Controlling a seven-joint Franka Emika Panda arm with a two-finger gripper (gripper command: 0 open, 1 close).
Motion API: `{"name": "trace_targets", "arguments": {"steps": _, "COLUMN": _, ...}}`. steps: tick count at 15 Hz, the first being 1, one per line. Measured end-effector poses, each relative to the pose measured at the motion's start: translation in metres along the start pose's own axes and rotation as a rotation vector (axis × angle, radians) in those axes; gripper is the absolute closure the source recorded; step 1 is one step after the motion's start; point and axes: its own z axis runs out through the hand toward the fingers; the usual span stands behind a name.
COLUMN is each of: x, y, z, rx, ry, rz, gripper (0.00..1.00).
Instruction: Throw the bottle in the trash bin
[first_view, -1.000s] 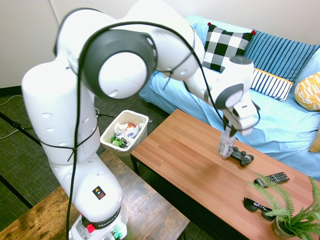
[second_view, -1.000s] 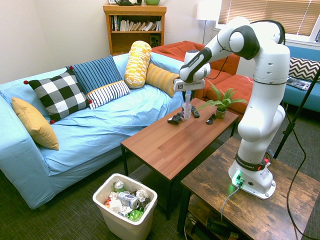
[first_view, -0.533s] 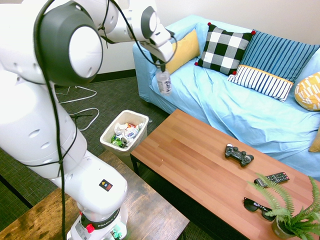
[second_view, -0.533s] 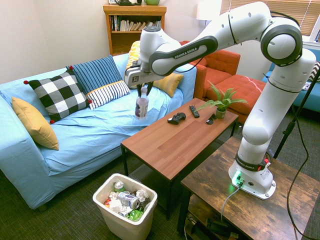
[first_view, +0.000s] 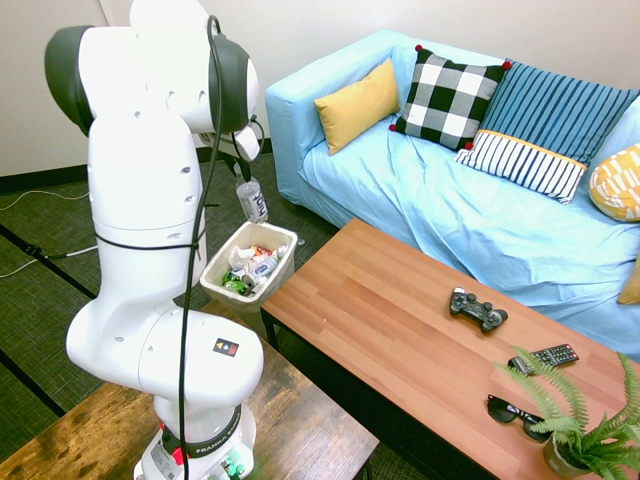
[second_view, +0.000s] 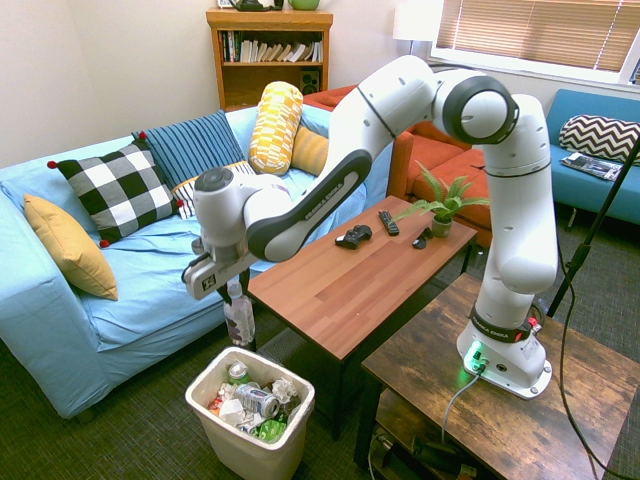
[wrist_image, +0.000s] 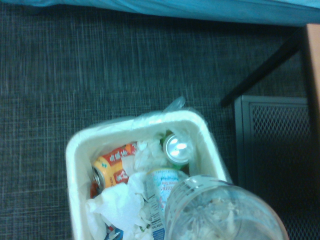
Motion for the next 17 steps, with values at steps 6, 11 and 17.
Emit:
{"name": "trace_targets", "arguments": {"steps": 6, "x": -0.012, "y": -0.02, "z": 0.075, "rx": -0.044, "ry": 0.009, "rz": -0.015, "gripper": 0.0}}
{"name": "trace_targets", "arguments": {"steps": 11, "x": -0.007, "y": -0.024, "z": 0.08, "rx": -0.049, "ry": 0.035, "rz": -0.005, "gripper": 0.0}}
{"name": "trace_targets", "arguments": {"steps": 17, "x": -0.003, "y": -0.032, "z": 0.081, "rx": -0.04, "ry": 0.039, "rz": 0.012, "gripper": 0.0}}
